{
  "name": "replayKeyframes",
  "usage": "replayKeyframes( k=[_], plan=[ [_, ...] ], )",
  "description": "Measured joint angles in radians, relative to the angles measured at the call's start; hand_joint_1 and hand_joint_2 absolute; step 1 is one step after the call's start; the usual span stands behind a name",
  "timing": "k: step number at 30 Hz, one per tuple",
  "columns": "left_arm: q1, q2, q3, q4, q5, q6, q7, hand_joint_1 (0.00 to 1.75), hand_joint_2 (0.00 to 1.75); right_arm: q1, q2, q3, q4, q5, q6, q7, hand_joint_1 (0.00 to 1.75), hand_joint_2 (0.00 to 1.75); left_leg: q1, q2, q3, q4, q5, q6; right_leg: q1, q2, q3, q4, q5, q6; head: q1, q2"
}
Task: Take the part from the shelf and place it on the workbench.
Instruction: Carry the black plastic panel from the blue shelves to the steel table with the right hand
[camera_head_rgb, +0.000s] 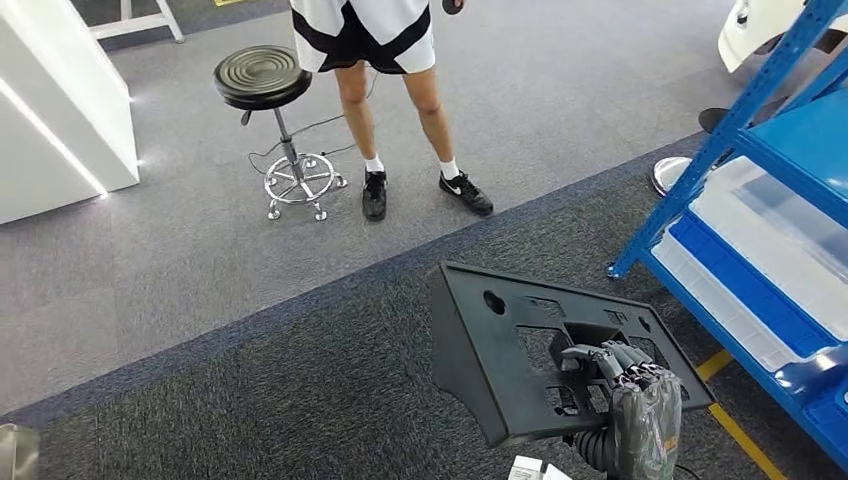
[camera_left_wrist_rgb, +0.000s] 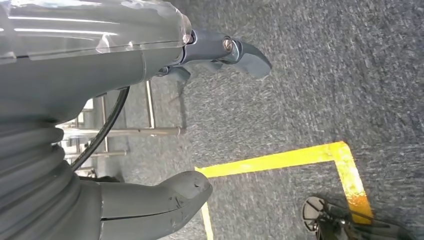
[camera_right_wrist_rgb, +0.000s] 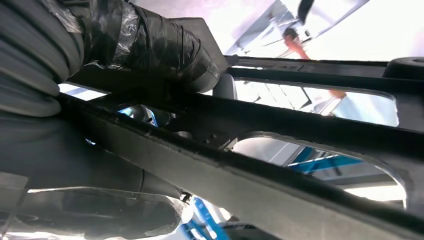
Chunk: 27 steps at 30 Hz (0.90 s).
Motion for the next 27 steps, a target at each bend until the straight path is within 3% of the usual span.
replayKeyframes(
  k=[1,3,5,7,8,9,10,12,14,16,17,19,21,23,24,25,27],
  plan=[
    [0.002,0.0,0.0,0.0,0.0,0.0,0.0,0.0,1.75,-0.002,0.0,0.0,0.0,-0.001,0.0,-0.001,1.75,1.75,0.001,-0.012,-0.001,-0.002,0.002,0.006,0.0,-0.007,0.002,0.0,-0.002,0.004,0.0,0.0],
    [0.005,0.001,0.0,0.0,-0.001,0.0,0.0,0.0,1.75,-0.005,-0.001,0.0,-0.001,-0.003,0.0,-0.001,1.75,1.75,0.004,-0.032,0.002,-0.01,0.007,0.018,-0.005,0.024,-0.003,0.025,-0.025,0.013,0.0,0.0],
    [0.003,0.001,0.0,0.0,-0.001,0.0,0.0,0.0,1.75,-0.004,-0.002,0.0,-0.001,-0.004,0.0,-0.001,1.75,1.75,0.006,-0.051,0.006,-0.014,0.011,0.03,-0.008,0.084,-0.047,0.125,-0.086,0.017,0.001,0.0],
    [0.001,0.001,0.0,0.0,-0.002,0.0,0.0,0.0,1.75,0.0,-0.003,0.0,0.0,-0.004,0.0,-0.002,1.75,1.75,0.003,-0.074,0.004,-0.014,0.012,0.034,-0.007,0.11,-0.112,0.253,-0.138,0.015,0.001,0.0],
    [0.001,0.001,0.0,0.0,-0.002,0.0,0.0,0.0,1.75,0.001,-0.003,0.0,0.0,-0.005,0.0,-0.002,1.75,1.75,0.001,-0.088,0.005,-0.013,0.012,0.035,-0.007,0.113,-0.13,0.282,-0.136,0.014,0.001,0.0],
    [0.002,0.001,0.0,0.0,-0.002,0.0,0.0,0.0,1.75,0.001,-0.003,0.0,0.0,-0.006,0.0,-0.002,1.75,1.75,0.0,-0.102,0.006,-0.011,0.012,0.035,-0.007,0.115,-0.13,0.271,-0.114,0.012,0.001,0.0],
    [0.002,0.001,0.0,0.0,-0.002,0.0,0.0,0.0,1.75,0.001,-0.003,0.0,0.0,-0.006,0.0,-0.002,1.75,1.75,-0.001,-0.117,0.007,-0.009,0.011,0.034,-0.006,0.122,-0.113,0.226,-0.076,0.008,0.001,0.0],
    [0.001,0.0,0.0,0.0,-0.002,0.0,0.0,0.0,1.75,0.002,-0.004,0.0,0.0,-0.007,0.0,-0.002,1.75,1.75,-0.002,-0.144,0.007,-0.001,0.007,0.031,-0.006,0.164,-0.06,0.094,-0.005,-0.001,0.001,0.0],
    [0.001,0.0,0.0,0.0,-0.002,0.0,0.0,0.0,1.75,0.003,-0.005,0.0,-0.001,-0.008,0.0,-0.002,1.75,1.75,0.001,-0.167,-0.001,0.005,0.006,0.023,-0.004,0.196,-0.034,0.027,0.015,-0.006,0.001,0.0],
    [0.004,-0.001,0.0,0.0,-0.002,0.0,0.0,0.0,1.75,0.002,-0.007,0.0,-0.002,-0.008,0.0,-0.002,1.75,1.75,0.004,-0.19,-0.01,0.004,0.01,0.009,-0.002,0.183,-0.032,0.019,0.015,-0.01,0.001,0.0],
    [0.006,-0.001,0.0,0.0,-0.002,0.0,0.0,0.0,1.75,0.001,-0.007,0.0,-0.003,-0.008,0.0,-0.002,1.75,1.75,0.005,-0.187,-0.012,0.006,0.008,0.004,-0.003,0.171,-0.028,0.012,0.018,-0.014,0.001,0.0],
    [0.006,-0.001,0.0,0.0,-0.002,0.0,0.0,0.0,1.75,0.001,-0.007,0.0,-0.006,-0.008,0.0,-0.002,1.75,1.75,0.002,-0.141,-0.034,0.053,-0.022,-0.006,-0.007,0.143,-0.019,-0.003,0.023,-0.024,0.0,0.0],
    [0.003,-0.001,0.0,0.0,-0.002,0.0,0.0,0.0,1.75,0.002,-0.007,0.0,-0.007,-0.008,0.0,-0.003,1.75,1.75,0.006,-0.084,-0.091,0.171,-0.084,-0.013,-0.004,0.113,-0.015,-0.006,0.022,-0.031,-0.001,0.0],
    [0.002,-0.001,0.0,0.0,-0.002,0.0,0.0,0.0,1.75,0.003,-0.008,0.0,-0.007,-0.008,0.0,-0.003,1.75,1.75,0.012,-0.067,-0.141,0.269,-0.116,-0.021,-0.003,0.083,-0.014,-0.005,0.019,-0.031,-0.001,0.0],
    [0.003,-0.001,0.0,0.0,-0.002,0.0,0.0,0.0,1.75,0.003,-0.008,0.0,-0.007,-0.009,0.0,-0.003,1.75,1.75,0.015,-0.062,-0.141,0.27,-0.105,-0.024,-0.003,0.069,-0.012,-0.005,0.016,-0.03,-0.001,0.0],
    [0.004,-0.001,0.0,0.0,-0.003,0.0,0.0,0.0,1.75,0.002,-0.008,0.0,-0.007,-0.009,0.0,-0.003,1.75,1.75,0.018,-0.055,-0.12,0.23,-0.077,-0.026,-0.003,0.056,-0.009,-0.004,0.014,-0.027,-0.001,0.0],
    [0.004,0.0,0.0,0.0,-0.003,0.0,-0.001,0.0,1.75,0.002,-0.008,0.0,-0.007,-0.011,0.0,-0.004,1.75,1.75,0.017,-0.019,-0.045,0.092,-0.017,-0.024,-0.002,0.032,-0.001,-0.003,0.006,-0.019,-0.001,0.0]
  ],
)
